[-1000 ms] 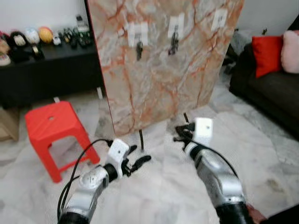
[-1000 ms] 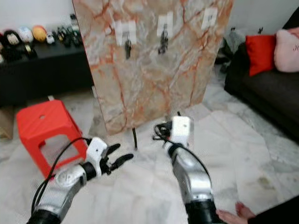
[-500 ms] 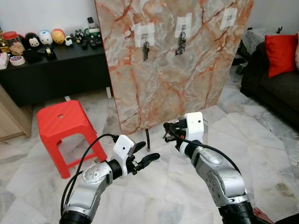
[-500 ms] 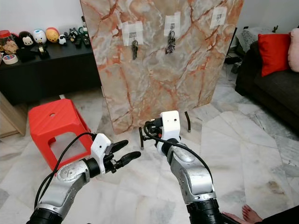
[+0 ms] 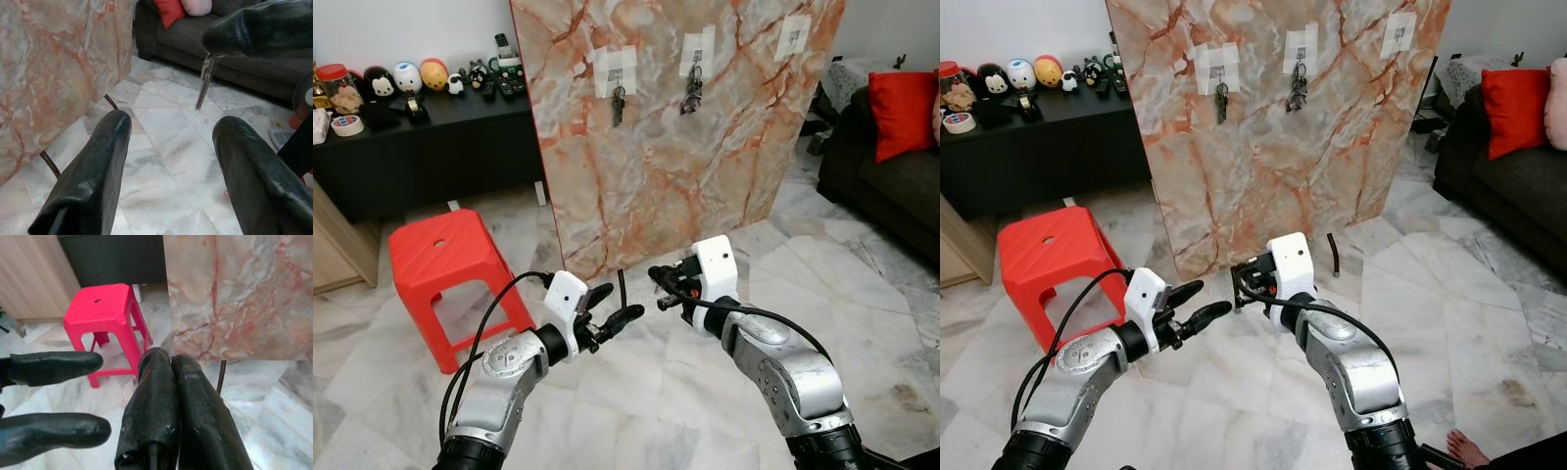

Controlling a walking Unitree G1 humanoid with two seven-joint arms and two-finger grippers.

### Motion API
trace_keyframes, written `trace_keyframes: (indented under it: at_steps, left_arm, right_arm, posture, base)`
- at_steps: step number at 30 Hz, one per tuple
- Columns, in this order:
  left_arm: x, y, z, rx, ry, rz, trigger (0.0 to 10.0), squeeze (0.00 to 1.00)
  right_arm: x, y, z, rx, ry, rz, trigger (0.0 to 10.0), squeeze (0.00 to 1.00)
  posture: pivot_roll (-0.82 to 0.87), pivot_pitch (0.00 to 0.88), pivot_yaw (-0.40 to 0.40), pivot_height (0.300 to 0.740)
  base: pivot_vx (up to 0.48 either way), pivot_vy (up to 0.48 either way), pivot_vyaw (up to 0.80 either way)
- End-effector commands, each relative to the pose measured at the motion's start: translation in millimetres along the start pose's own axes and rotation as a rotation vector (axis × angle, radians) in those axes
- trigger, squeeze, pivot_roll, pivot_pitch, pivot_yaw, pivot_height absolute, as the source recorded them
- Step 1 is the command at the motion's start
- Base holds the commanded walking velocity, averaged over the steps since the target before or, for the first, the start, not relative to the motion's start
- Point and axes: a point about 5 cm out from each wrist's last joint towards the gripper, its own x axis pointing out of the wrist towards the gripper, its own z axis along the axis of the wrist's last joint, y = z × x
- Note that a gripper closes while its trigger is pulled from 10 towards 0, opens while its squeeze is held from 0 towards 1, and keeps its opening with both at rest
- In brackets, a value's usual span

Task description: Hang keys on a hook

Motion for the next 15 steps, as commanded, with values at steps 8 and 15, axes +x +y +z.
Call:
trace_keyframes:
  at_steps: [8, 15]
  left_arm:
    - [2.1, -1.4, 4.1, 0.011, -0.003, -0.030, 10.0, 0.00]
    - [2.1, -4.0, 2.6, 0.005, 0.005, -0.053, 10.0, 0.00]
  right_arm:
    - [-2.5, 10.2, 11.7, 0.073, -0.043, 0.086, 10.0, 0.00]
    - [-1.8, 14.3, 12.9, 0.081, -0.044, 0.108, 10.0, 0.00]
  posture:
    - [0.04, 0.032, -0.028, 0.740]
    - [0.04, 0.033, -0.029, 0.740]
  base:
    - [0.000, 0.000, 0.00]
    - [0.000, 0.000, 0.00]
